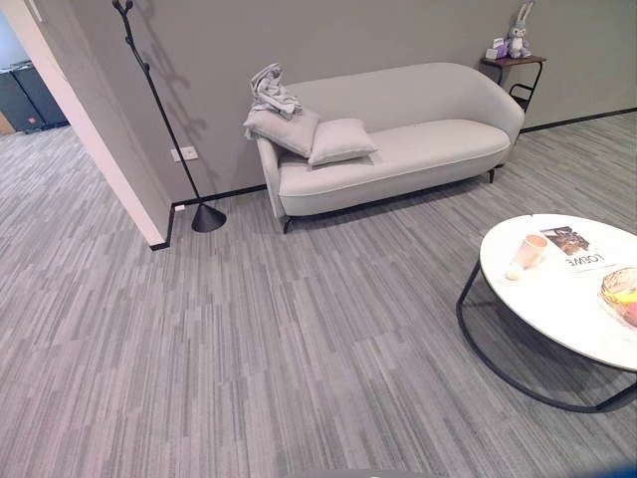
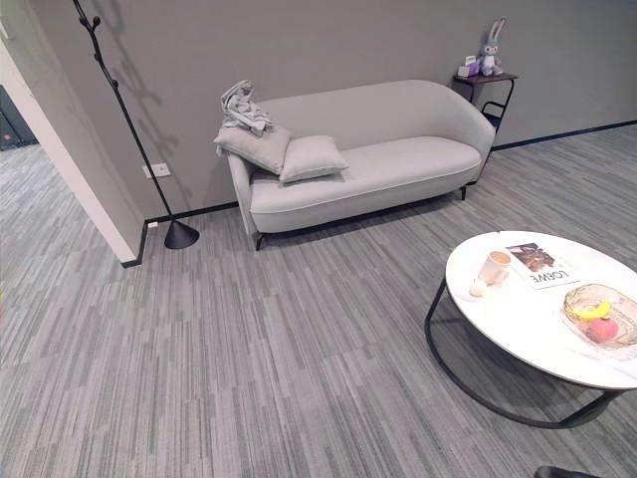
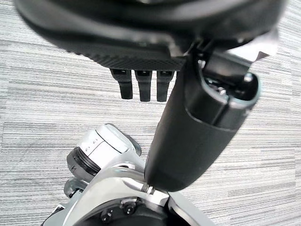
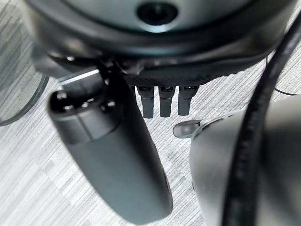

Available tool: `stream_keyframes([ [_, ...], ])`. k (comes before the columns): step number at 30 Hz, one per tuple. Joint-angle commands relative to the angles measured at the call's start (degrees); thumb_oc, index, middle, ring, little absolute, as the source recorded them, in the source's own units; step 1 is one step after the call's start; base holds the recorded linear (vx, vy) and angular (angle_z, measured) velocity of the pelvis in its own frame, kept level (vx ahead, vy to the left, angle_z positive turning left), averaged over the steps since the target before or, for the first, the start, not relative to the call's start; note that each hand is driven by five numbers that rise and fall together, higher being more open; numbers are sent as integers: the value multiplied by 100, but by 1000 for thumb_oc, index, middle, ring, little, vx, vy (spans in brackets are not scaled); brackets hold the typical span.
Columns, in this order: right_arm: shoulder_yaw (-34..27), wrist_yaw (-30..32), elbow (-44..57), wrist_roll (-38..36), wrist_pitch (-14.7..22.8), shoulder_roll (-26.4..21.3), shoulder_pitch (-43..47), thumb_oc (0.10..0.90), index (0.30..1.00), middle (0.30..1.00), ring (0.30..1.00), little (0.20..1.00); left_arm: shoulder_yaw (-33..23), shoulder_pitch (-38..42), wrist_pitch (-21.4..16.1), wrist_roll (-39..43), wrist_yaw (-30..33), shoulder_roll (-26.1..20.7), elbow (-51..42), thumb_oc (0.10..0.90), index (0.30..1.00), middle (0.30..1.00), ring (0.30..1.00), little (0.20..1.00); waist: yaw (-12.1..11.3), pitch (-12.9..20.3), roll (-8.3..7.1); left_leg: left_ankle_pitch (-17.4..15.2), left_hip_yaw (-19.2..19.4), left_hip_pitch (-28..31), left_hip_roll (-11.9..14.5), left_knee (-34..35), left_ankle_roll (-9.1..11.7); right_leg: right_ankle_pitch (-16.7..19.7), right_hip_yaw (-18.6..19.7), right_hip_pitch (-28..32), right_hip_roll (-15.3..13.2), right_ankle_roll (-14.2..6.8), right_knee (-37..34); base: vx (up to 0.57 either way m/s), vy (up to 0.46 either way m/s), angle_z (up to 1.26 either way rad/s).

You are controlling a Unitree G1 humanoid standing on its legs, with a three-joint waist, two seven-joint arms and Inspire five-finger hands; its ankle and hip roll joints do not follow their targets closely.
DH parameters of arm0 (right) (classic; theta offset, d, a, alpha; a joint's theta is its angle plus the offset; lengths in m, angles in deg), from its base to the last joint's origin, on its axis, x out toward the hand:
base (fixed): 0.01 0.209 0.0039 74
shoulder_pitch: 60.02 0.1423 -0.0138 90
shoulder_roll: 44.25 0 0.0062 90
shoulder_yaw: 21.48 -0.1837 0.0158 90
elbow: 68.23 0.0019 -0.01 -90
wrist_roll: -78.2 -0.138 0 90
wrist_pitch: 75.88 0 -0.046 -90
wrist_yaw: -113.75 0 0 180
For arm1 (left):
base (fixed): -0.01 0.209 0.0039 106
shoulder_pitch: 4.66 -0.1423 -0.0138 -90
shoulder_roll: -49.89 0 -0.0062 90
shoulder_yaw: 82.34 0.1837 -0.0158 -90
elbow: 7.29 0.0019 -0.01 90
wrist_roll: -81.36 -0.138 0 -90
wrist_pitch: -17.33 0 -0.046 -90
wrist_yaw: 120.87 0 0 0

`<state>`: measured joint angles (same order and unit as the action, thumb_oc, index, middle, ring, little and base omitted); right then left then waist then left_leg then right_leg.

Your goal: Hang the clothes on the sofa on the clothes rack.

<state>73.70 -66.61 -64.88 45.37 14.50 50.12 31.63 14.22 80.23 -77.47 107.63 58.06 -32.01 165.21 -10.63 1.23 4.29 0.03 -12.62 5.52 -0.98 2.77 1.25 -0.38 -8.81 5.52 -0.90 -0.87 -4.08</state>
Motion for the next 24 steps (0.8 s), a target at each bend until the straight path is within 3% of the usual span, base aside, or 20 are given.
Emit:
stream_keyframes([
  [1,149,-55,-203,292,10,49,107,800,900,900,900,900,52,279,-139,-397,-110,162,293,800,900,900,900,900,-72,-48,-297,-109,-431,-80,-345,223,-234,84,-18,184,-533,-442,-92,0,37,2],
  [12,29,-95,-251,279,-70,55,90,800,900,900,900,900,236,355,-101,-554,-133,180,293,800,900,900,900,900,-20,-78,-226,-142,-501,-35,-545,223,-384,79,-24,154,-783,-537,133,0,72,2],
  [13,-45,-104,-253,273,-66,0,93,800,900,900,900,900,284,380,-104,-563,-144,164,250,800,900,900,900,900,10,-169,-132,-128,-557,4,-601,219,-469,-134,-15,-36,-871,-513,770,-22,108,6],
  [14,-47,-104,-254,273,-66,-2,95,800,900,900,900,900,285,382,-104,-563,-143,166,250,800,900,900,900,900,9,-172,-135,-126,-557,2,-607,218,-470,-162,-10,-60,-881,-515,817,-16,233,12],
  [15,-115,-112,-285,303,-71,-51,82,800,900,900,900,900,345,385,-107,-638,-146,176,235,800,900,900,900,900,46,-300,-52,-144,-661,122,-709,188,-562,-170,-20,-365,-1023,-539,1748,9,204,19],
  [16,-146,-118,-288,285,-73,-71,88,800,900,900,900,900,370,384,-105,-641,-140,173,229,800,900,900,900,900,88,-383,3,-144,-695,187,-744,172,-621,81,13,-557,-1132,-558,2306,4,207,18],
  [17,-147,-118,-288,285,-74,-74,92,800,900,900,900,900,369,388,-105,-641,-139,176,229,800,900,900,900,900,77,-387,-15,-138,-681,176,-771,167,-628,48,44,-609,-1161,-570,2385,-19,230,21],
  [18,-196,-158,-280,180,-85,-79,92,800,900,900,900,900,398,400,-66,-676,-133,135,259,800,900,900,900,900,193,-619,76,-129,-651,362,-809,182,-757,661,104,-1075,-1367,-539,3595,-30,154,14],
  [19,-195,-158,-281,179,-86,-81,97,800,900,900,900,900,394,405,-66,-676,-134,137,260,800,900,900,900,900,182,-622,63,-126,-636,352,-828,180,-761,650,135,-1114,-1383,-547,3641,-4,239,6],
  [20,-208,-189,-252,76,-69,-58,53,800,900,900,900,900,419,408,-18,-762,-185,115,332,800,900,900,900,900,221,-722,133,-161,-527,469,-770,215,-790,731,-49,-1615,-1554,-543,4392,51,105,6],
  [22,-253,-211,-245,-64,-57,-56,39,800,900,900,900,900,435,421,-20,-858,-183,99,356,800,900,900,900,900,268,-737,125,-244,-486,535,-731,223,-778,588,-145,-1881,-1544,-499,4414,132,5,7],
  [23,-415,-213,-274,-386,-47,-78,32,800,900,900,900,900,417,422,-33,-901,-179,62,370,800,900,900,900,900,351,-752,27,-393,-483,618,-713,223,-718,479,-203,-1997,-1281,-486,3598,513,-290,-14],
  [24,-590,-71,-417,-654,-59,-151,97,800,900,900,900,900,444,474,-79,-943,-125,30,377,800,900,900,900,900,556,-813,-160,-747,-640,925,-726,223,-602,642,-175,-2205,-931,-588,1772,506,-279,-25],
])
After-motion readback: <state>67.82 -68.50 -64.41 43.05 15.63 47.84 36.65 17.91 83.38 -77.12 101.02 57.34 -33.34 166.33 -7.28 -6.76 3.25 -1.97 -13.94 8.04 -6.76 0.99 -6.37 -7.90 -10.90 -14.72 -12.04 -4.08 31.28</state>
